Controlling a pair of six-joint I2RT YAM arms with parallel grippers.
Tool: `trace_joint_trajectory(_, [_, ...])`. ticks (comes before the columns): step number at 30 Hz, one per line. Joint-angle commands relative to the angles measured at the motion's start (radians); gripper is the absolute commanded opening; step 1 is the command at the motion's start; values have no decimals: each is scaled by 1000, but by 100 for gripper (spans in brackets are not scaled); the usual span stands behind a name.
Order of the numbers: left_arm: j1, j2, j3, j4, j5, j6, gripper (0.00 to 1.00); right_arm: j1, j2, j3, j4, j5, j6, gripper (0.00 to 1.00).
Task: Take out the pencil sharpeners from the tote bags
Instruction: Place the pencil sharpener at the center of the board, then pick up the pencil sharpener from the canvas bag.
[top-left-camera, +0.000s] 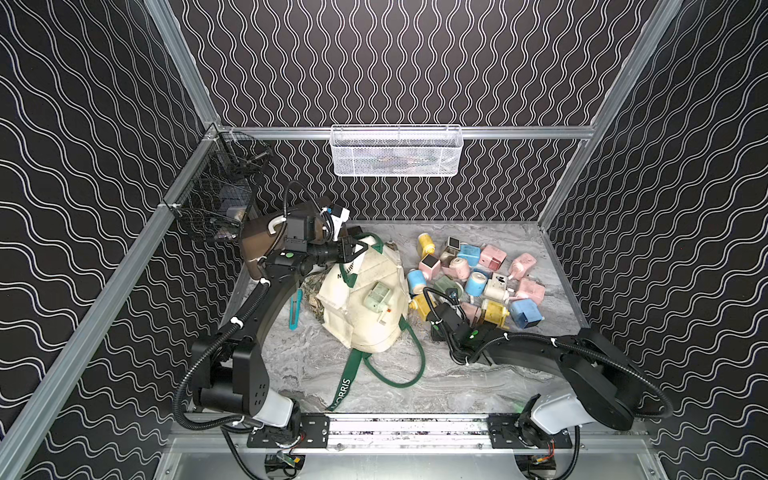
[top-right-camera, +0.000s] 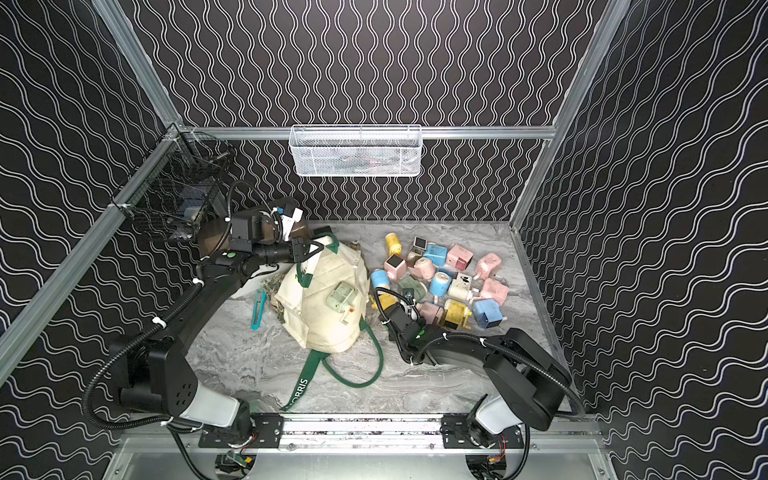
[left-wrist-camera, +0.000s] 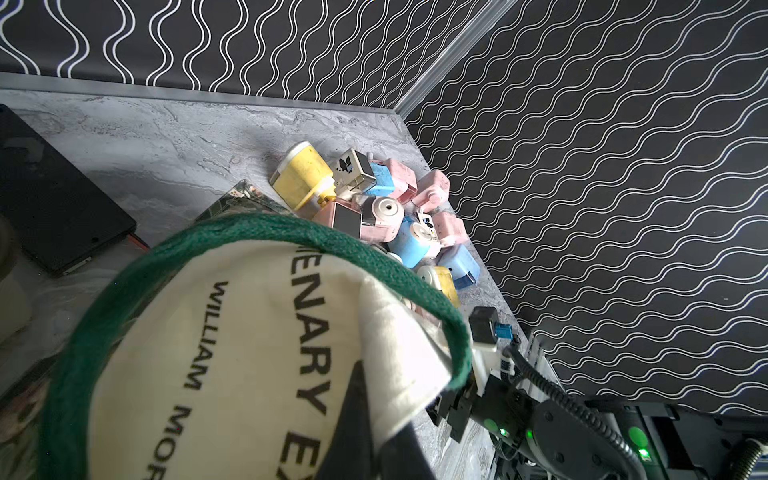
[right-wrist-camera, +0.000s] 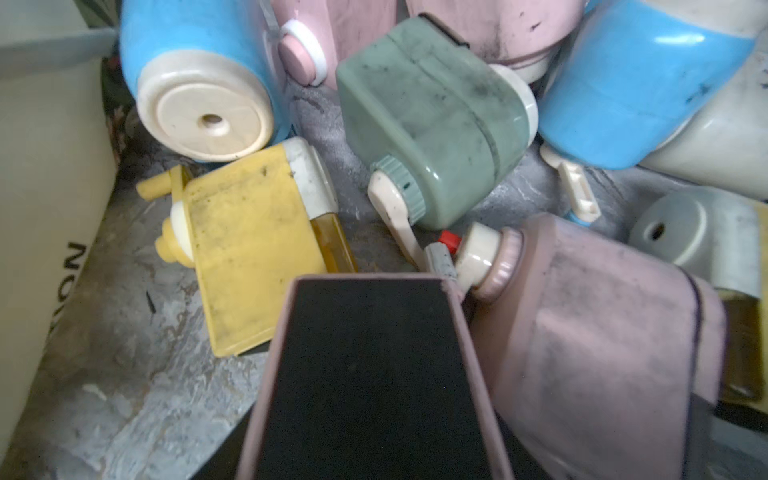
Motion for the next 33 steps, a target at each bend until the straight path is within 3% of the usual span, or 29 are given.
trace_joint_trajectory(1, [1,1,2,54,25,-11,0,-1,18,-9,-15,-50,-18,57])
trace_joint_trajectory(5, [1,-7,-5,56,25,-12,0,0,-4,-37,1,-51,-26,76])
trace_joint_trajectory(10, [1,-14,-9,57,25,-12,0,3,-51,-41,-33,-50,-38,87])
trace_joint_trajectory(20, [1,-19,-14,60,24,-13,0,53,-331,-94,-35,-51,-118,90])
trace_joint_trajectory(25, [1,-10,-7,54,23,-11,0,124,-462,-31,-72,-231,-205,87])
trace_joint_trajectory(29, [3,-1,4,45,21,-6,0,276,-437,96,-147,-225,-276,87])
trace_joint_trajectory(33, [6,6,5,54,31,-16,0,320,-275,232,-195,-248,-303,88])
